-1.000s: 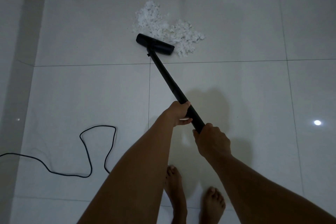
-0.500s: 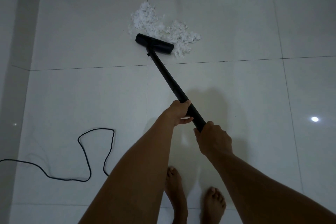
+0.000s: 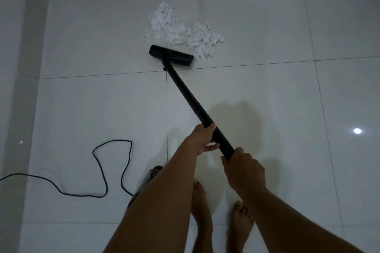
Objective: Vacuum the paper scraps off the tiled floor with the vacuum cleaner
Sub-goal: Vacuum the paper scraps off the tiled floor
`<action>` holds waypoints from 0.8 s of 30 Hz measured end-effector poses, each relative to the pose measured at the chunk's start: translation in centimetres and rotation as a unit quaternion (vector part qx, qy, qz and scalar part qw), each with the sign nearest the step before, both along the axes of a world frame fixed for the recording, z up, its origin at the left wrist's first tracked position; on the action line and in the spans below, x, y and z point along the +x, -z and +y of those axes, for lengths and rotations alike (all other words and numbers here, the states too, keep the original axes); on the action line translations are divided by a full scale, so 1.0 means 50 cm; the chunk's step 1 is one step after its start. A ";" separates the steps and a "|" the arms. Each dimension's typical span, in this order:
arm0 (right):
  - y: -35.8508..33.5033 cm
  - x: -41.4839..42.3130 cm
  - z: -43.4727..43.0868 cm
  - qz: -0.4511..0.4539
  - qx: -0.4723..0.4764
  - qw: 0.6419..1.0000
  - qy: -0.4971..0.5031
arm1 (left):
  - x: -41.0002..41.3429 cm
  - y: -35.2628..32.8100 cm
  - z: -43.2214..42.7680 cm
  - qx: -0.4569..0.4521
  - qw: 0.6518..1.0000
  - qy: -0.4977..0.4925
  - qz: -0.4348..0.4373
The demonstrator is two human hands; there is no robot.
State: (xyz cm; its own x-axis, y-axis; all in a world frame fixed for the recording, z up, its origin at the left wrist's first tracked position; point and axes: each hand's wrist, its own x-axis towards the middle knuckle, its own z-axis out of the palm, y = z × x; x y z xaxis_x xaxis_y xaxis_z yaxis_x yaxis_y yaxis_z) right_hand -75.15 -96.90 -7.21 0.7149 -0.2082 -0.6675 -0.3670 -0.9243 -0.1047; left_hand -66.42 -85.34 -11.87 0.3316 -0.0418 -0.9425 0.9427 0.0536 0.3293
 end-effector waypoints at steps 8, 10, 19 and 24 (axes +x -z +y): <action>-0.021 -0.129 -0.032 0.020 -0.004 1.000 -0.018 | -0.147 -0.006 -0.024 -0.007 0.999 -0.016 0.039; -0.019 -0.153 -0.043 0.026 -0.002 1.000 -0.015 | -0.171 -0.002 -0.037 -0.007 0.999 -0.016 0.043; 0.003 -0.156 -0.108 0.026 0.000 1.000 0.004 | -0.162 0.005 -0.110 0.003 0.999 0.011 0.039; 0.032 -0.106 -0.150 0.015 0.001 1.000 0.026 | -0.098 0.019 -0.165 0.026 0.999 0.042 0.020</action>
State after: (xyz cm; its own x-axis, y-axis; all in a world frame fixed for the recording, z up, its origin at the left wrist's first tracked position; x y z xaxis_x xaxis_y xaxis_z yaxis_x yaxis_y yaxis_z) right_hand -80.47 -104.42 -8.81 0.6832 -0.2432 -0.6886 -0.4175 -0.9037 -0.0952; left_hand -71.30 -93.59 -12.84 0.2919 -0.0185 -0.9563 0.9554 -0.0421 0.2925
